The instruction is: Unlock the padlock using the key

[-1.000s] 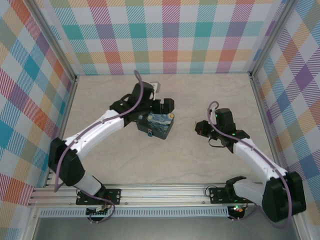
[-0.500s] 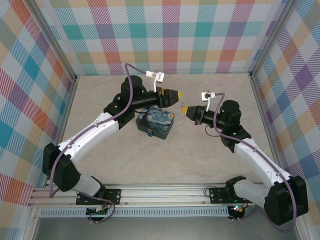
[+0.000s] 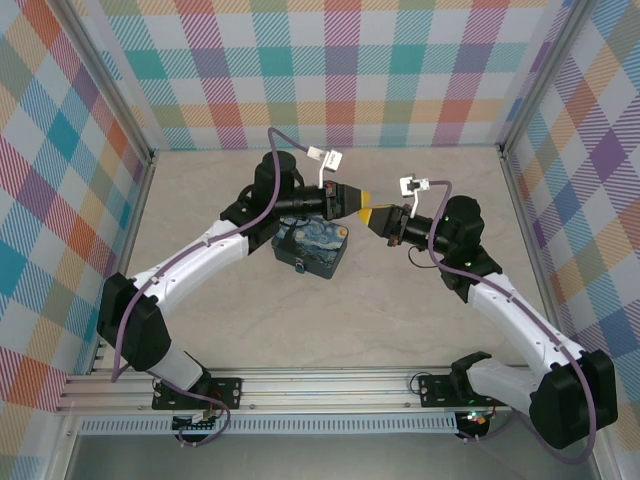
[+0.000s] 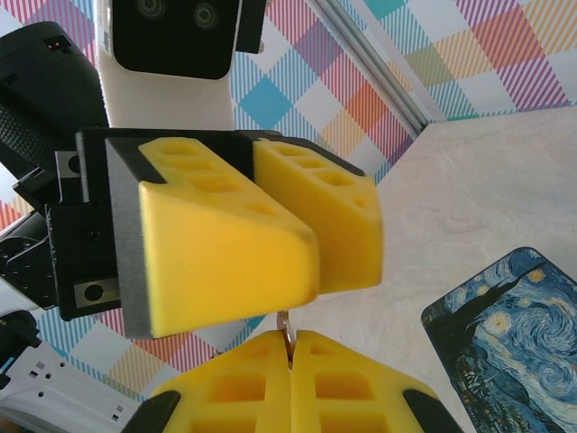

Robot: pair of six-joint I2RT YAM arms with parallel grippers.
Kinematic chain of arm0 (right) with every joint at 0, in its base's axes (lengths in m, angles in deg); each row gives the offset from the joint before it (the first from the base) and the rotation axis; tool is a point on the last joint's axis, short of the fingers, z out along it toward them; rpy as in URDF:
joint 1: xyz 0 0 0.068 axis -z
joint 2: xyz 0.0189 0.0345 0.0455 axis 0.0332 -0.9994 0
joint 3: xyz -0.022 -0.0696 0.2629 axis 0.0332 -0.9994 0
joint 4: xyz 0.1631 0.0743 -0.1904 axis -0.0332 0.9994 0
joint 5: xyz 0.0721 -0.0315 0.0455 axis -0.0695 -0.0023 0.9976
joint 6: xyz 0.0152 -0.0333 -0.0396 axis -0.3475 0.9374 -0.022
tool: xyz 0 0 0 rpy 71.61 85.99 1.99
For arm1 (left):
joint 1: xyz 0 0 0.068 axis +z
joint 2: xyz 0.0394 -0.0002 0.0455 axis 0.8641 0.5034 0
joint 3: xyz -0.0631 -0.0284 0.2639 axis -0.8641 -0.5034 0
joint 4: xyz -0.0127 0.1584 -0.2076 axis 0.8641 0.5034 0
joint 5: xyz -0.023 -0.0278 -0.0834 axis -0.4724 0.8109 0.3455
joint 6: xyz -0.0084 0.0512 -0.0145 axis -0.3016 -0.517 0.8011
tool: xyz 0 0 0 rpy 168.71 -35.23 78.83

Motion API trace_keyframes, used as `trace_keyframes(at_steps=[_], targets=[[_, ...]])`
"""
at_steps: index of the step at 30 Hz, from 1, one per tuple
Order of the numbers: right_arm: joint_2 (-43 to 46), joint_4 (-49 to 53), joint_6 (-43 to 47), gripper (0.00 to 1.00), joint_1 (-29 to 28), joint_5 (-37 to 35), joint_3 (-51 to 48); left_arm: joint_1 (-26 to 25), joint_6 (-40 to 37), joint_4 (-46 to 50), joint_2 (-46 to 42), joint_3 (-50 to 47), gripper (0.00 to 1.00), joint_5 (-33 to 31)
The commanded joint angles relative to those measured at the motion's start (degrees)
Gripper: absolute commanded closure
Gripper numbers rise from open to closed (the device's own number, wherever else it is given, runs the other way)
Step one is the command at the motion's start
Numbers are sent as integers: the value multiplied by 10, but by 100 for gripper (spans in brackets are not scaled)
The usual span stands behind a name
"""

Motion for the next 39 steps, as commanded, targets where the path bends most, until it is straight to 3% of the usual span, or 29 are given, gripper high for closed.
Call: trace_keyframes(at_steps=[1,4,6,11,17,20,32,39], targets=[[-1,-28,-12,99,-3,-1,14,-5,-14,-7,-5,14,87,14],[-2,-32,-20,97,-3,-7,11,-5,-19,-1,-9,14,98,10],[0,-21,-17,93,-2,-4,14,-5,-24,6,-14,17,100,3],[16,-7,-11,71,25,44,1,-5,-34,16,-27,25,100,-12],[-8,-226,-140,53,60,123,-38,-4,-27,16,-33,37,100,-15],[-36,-291,-177,51,60,139,-31,-6,-24,11,-34,38,100,-14],[-75,-274,-151,52,32,132,3,-8,-21,11,-32,36,100,-12],[-81,-273,-152,64,31,128,12,-9,-21,12,-28,37,100,-13]])
